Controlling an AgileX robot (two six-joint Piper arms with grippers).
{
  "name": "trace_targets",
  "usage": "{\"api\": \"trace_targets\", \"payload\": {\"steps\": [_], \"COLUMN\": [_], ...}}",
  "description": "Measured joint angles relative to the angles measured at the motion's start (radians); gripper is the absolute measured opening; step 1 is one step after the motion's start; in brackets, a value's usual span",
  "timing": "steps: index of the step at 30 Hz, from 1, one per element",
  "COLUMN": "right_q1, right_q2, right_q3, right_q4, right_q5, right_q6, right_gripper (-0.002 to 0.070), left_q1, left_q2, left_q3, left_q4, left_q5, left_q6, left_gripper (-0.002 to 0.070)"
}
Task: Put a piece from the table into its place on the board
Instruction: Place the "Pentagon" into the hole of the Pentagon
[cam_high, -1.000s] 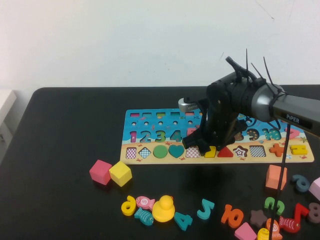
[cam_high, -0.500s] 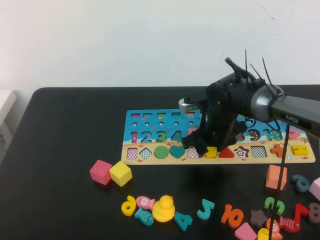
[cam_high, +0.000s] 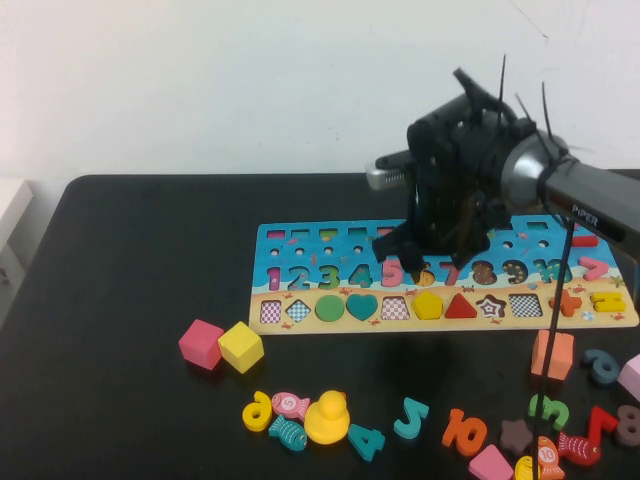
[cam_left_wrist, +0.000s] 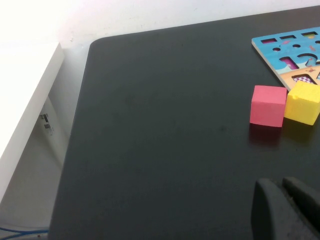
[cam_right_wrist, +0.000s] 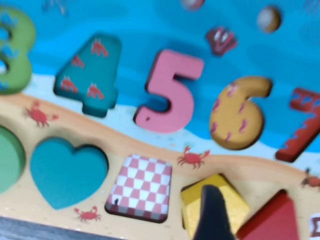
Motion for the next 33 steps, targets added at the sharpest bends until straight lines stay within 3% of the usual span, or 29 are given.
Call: {"api": "trace_targets", "payload": {"steps": [4, 6, 8, 11, 14, 33], "right_q1": [0.000, 0.000, 0.000, 0.000, 0.000, 0.000], "right_q2": [0.000, 0.000, 0.002, 0.016, 0.046, 0.108], "right_q3": [-0.049, -0.053, -0.054, -0.054, -0.054, -0.115], "right_q4": [0.001, 0.010, 0.028, 0.052, 0.072, 0.110], "right_q5": [0.036, 0.050, 0.067, 0.097, 0.114, 0.141], "right_q6": [-0.037, -0.064, -0.094, -0.125, -0.139, -0.178], "right_gripper": [0.0468, 0.0430, 0.0338, 0.0131, 0.0039, 0.0019], "left_q1": [0.000, 0.000, 0.000, 0.000, 0.000, 0.000], "left_q2": [0.000, 0.000, 0.000, 0.000, 0.000, 0.000], "left_q3": [0.000, 0.000, 0.000, 0.000, 0.000, 0.000], "left_q4": [0.000, 0.000, 0.000, 0.000, 0.000, 0.000], "left_q5": [0.000, 0.000, 0.000, 0.000, 0.000, 0.000], "left_q6": [0.000, 0.000, 0.000, 0.000, 0.000, 0.000], "left_gripper": [-0.0001, -0.0001, -0.0001, -0.0001, -0.0001, -0.0002]}}
